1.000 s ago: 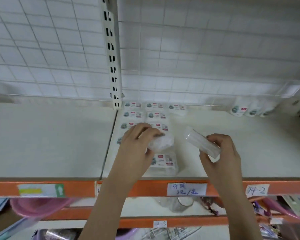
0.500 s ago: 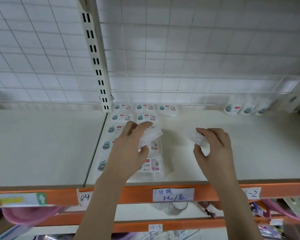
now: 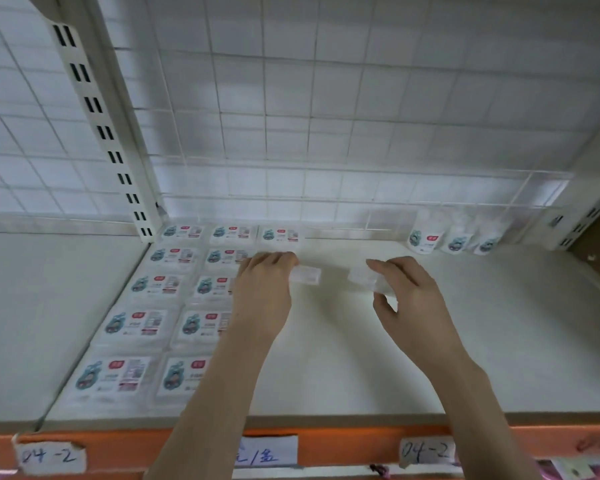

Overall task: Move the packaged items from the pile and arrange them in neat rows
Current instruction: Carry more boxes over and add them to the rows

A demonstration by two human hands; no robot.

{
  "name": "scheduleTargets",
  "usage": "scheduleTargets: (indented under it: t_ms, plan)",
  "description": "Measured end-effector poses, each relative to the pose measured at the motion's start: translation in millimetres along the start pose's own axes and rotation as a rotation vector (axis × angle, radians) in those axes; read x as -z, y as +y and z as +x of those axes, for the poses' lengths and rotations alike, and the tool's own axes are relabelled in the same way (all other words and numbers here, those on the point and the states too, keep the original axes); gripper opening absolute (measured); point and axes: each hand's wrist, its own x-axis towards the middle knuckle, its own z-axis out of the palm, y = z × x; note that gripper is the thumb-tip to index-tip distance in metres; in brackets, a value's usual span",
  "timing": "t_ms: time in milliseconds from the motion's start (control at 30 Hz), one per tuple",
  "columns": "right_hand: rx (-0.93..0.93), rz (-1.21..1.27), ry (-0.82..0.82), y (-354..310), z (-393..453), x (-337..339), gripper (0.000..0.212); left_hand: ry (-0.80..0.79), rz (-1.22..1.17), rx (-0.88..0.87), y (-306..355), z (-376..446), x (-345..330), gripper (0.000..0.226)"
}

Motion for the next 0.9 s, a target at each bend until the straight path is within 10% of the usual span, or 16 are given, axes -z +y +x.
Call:
scheduleTargets:
  t_ms: [367, 900]
  plan:
    - [0.190, -0.139, -0.163, 18.6, 49.0, -50.8, 0.042, -0.271, 0.357, -0.004, 3.1, -11.5, 8.9, 0.047]
    - [0.251, -0.177, -0.383, 30.1, 70.7, -71.5, 0.068, -0.366, 0.231, 0.026, -7.7, 0.6, 3.4, 0.054]
